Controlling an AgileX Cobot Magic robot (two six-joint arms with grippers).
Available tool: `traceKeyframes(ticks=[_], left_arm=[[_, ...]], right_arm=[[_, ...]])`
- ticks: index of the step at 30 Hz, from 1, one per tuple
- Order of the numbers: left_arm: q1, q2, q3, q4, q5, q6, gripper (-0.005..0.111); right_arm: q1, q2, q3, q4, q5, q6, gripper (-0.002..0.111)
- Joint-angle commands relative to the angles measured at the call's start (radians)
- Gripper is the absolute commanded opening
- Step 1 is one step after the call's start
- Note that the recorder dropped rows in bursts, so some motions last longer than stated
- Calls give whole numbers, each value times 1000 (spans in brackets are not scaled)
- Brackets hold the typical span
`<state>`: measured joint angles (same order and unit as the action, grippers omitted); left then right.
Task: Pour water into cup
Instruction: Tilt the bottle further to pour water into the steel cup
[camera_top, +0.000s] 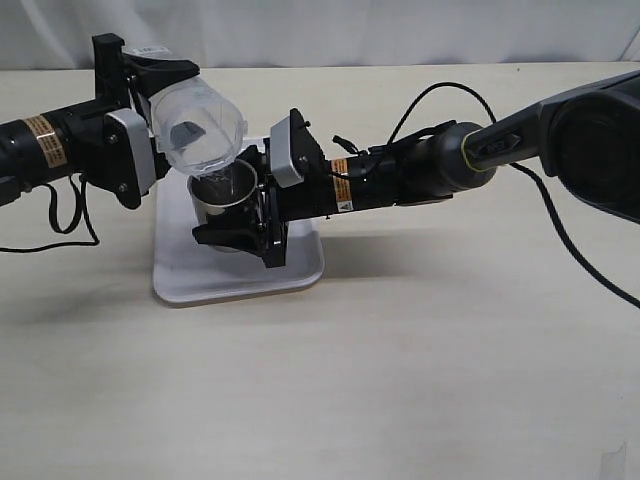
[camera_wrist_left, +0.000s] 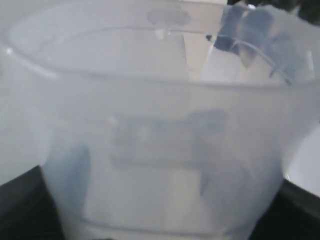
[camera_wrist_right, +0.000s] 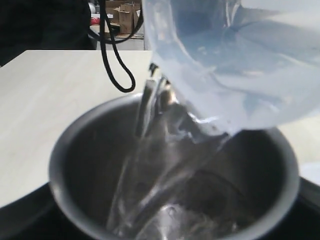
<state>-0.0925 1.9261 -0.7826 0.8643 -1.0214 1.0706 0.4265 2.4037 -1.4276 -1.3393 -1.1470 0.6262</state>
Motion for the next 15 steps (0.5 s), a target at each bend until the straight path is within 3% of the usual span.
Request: traceKeyframes(ticks=[1,15], left_arm=[[-3,-12,-11,-31,-61,5,0],[-3,-12,-11,-61,-73,50,0]], right_arm=[[-5,1,-2,4,-2,13,4],[-5,1,-2,4,-2,13,4]])
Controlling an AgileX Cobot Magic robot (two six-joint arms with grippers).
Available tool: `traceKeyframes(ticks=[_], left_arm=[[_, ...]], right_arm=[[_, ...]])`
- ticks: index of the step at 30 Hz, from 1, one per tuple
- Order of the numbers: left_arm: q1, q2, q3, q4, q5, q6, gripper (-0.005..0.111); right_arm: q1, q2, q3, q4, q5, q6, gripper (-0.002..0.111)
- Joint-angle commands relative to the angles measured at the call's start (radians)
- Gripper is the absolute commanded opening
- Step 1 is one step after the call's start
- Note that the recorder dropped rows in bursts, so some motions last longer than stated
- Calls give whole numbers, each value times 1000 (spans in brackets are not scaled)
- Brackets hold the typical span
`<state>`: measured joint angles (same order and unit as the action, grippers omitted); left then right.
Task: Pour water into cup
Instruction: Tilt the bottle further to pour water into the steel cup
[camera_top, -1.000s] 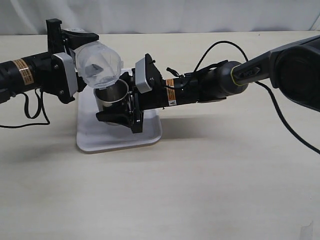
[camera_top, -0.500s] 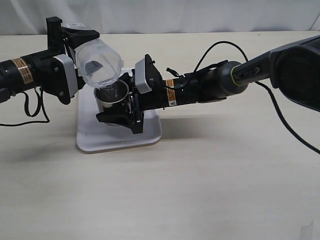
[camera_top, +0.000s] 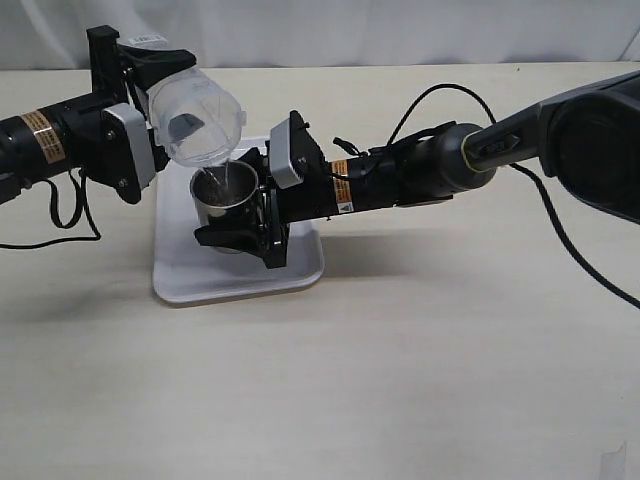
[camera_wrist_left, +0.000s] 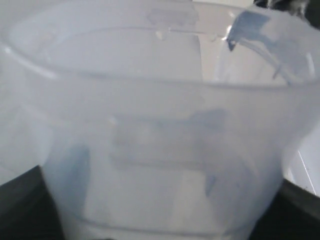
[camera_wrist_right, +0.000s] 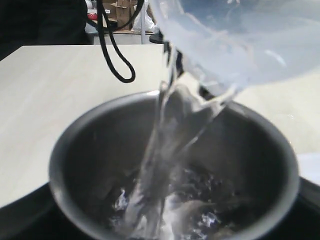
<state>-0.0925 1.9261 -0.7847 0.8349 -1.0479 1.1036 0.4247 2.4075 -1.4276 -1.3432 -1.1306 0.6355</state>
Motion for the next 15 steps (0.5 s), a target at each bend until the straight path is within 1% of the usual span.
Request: traceKeyframes(ticks=[1,8,15], left_arm=[[-3,-12,-9,-34,-46,21,0],[-3,-12,-9,-36,-64,52,0],[-3,-12,-9,-71,-64,73,0]], right_arm=[[-3,-3,-2,8,-18,3,4],[-3,-3,-2,8,-18,3,4],[-3,-3,-2,8,-22,3,4]])
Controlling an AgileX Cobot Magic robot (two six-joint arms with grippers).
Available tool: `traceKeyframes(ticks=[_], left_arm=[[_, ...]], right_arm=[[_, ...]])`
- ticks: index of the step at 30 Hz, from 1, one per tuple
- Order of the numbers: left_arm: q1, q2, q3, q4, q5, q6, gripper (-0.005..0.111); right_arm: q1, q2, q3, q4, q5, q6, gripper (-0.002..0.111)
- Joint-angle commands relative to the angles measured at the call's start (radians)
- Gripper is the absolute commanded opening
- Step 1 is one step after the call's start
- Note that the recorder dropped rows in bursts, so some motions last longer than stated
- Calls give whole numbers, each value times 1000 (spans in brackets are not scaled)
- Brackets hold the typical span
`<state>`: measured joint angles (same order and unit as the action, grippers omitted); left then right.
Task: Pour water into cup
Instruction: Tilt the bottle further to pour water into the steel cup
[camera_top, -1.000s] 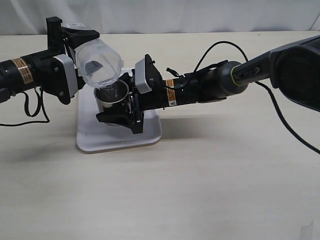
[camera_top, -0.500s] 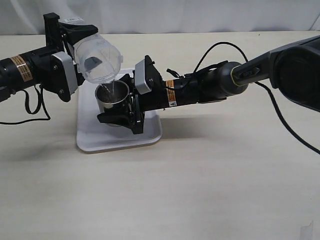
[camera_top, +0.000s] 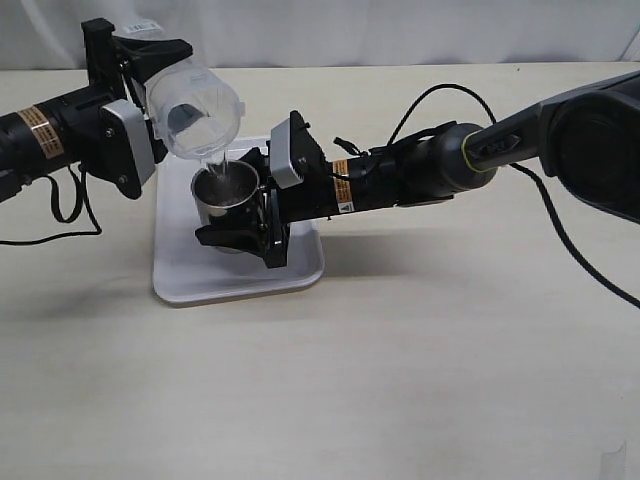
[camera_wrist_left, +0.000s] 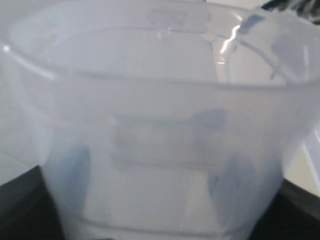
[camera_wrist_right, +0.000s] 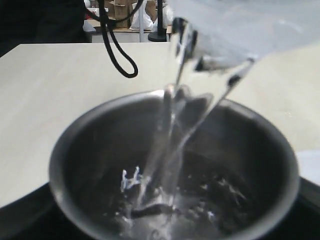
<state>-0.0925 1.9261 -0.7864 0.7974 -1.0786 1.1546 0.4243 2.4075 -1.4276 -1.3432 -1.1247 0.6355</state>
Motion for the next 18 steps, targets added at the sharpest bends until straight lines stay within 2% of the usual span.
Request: traceKeyframes(ticks=[1,11,18], left_arm=[[-3,-12,-8,-33,-34,28,0],[-3,-12,-19,-31,-31,31,0],[-3,-12,-19,-31,-31,99,0]], right_arm=[[-3,-3,-2,8,-28,3,4],[-3,-3,-2,8,-28,3,4],[-3,-3,-2,8,-28,3,4]])
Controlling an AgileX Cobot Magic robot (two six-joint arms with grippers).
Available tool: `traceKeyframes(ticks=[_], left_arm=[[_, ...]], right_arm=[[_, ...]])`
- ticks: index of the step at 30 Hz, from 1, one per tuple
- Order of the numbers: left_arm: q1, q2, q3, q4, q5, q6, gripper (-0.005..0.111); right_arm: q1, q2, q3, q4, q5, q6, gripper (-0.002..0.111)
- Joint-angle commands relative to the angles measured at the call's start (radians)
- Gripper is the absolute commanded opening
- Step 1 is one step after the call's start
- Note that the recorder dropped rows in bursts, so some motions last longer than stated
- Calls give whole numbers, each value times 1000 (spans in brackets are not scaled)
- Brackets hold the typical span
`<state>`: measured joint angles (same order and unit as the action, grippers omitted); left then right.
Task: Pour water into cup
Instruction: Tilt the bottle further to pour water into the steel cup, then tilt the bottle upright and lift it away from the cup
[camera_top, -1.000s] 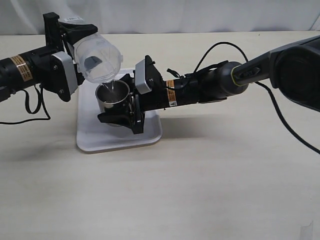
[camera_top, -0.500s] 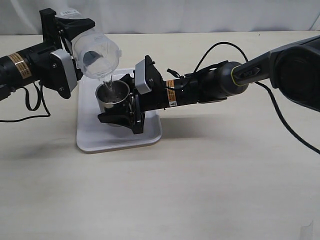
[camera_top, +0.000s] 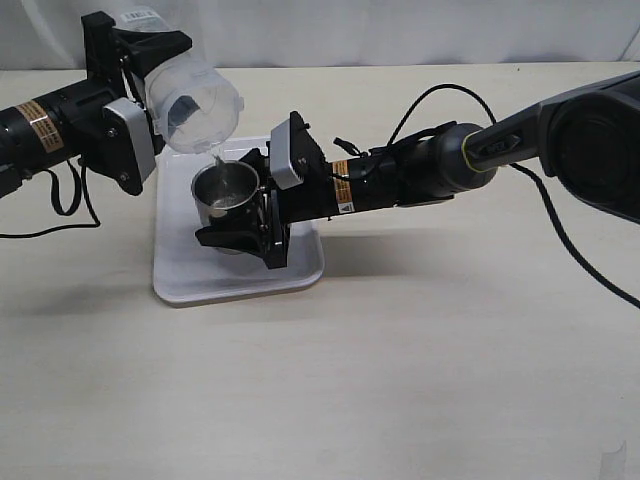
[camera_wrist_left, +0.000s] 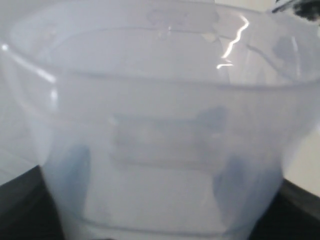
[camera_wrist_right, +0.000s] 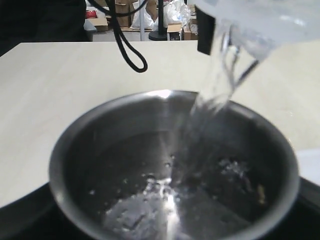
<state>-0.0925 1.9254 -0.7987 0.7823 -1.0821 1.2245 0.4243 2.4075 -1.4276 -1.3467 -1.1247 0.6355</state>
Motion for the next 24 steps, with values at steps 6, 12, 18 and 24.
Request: traceKeyframes(ticks=[6,12,18,24], left_arm=[[-3,-12,-7,-16,-32,70,0],[-16,-12,-7,-19,-38,120,0],[-42,-12,-7,-61,-35,141,0],[-41,-12,-7,-61,-31,149,0]], right_arm=[[-3,-3,-2,11,-28,3,4],[-3,-3,-2,11,-28,3,4],[-3,-3,-2,11,-28,3,4],[-3,-3,-2,11,-28,3,4]])
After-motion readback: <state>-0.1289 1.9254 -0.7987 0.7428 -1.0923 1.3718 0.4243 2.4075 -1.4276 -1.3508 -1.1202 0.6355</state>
